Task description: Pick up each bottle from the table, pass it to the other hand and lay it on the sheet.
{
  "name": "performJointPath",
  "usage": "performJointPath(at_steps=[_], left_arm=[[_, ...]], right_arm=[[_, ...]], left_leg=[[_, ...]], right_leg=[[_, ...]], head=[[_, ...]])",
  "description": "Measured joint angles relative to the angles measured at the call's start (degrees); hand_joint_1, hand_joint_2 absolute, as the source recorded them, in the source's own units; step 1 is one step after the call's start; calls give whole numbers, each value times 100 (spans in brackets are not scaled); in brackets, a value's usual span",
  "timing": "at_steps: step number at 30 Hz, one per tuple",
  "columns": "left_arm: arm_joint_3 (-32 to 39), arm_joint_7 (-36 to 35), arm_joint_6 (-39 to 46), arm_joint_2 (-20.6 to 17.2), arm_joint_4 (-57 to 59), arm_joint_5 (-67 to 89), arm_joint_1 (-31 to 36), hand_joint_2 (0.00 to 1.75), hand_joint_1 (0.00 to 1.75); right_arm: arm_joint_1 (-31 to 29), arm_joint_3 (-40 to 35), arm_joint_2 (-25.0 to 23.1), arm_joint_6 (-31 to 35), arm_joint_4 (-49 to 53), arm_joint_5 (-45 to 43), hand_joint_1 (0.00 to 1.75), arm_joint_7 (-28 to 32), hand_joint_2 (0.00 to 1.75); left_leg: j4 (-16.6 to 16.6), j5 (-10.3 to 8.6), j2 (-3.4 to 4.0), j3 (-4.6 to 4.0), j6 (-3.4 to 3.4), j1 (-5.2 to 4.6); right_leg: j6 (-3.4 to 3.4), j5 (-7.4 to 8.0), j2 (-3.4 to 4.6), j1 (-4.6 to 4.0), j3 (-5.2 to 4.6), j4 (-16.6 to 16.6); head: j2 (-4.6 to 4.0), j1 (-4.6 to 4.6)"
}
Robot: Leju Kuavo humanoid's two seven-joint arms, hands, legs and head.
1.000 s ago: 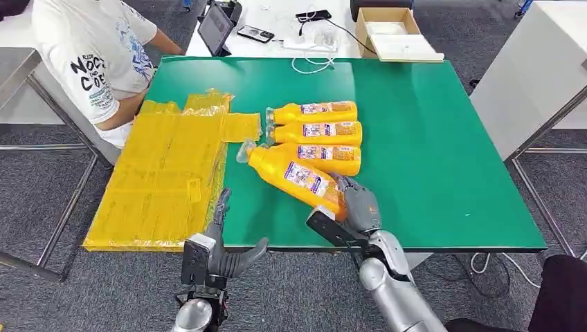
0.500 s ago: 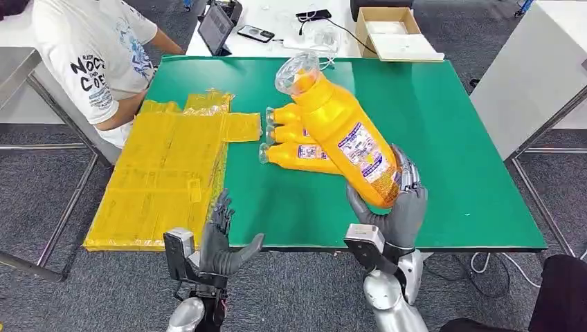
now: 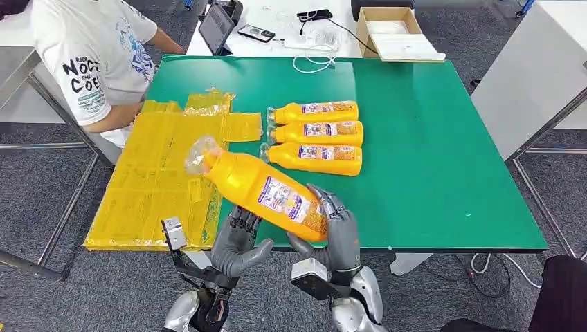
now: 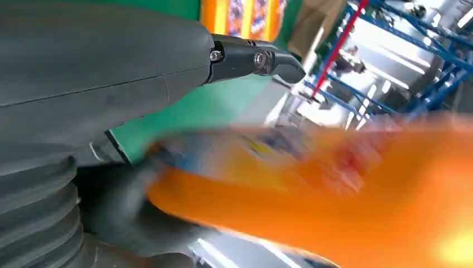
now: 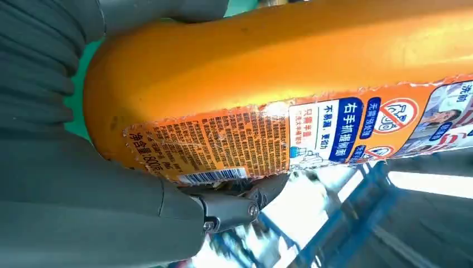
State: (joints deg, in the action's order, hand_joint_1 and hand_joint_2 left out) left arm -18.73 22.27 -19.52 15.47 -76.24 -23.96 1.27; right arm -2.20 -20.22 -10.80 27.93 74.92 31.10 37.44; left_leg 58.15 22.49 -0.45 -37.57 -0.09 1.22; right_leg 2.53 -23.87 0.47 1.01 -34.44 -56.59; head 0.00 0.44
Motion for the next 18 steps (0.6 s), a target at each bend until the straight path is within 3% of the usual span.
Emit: performJointPath(at_steps=[18], left_arm=[[107, 87, 295, -2, -76, 288, -44, 175, 0]], right_arm=[[-214, -653, -277, -229, -1396, 293, 175, -326, 175]], left_leg=[[0, -1, 1, -1, 0, 0]], right_leg=[[0, 0, 1, 0, -6, 0]], head=[[0, 2]])
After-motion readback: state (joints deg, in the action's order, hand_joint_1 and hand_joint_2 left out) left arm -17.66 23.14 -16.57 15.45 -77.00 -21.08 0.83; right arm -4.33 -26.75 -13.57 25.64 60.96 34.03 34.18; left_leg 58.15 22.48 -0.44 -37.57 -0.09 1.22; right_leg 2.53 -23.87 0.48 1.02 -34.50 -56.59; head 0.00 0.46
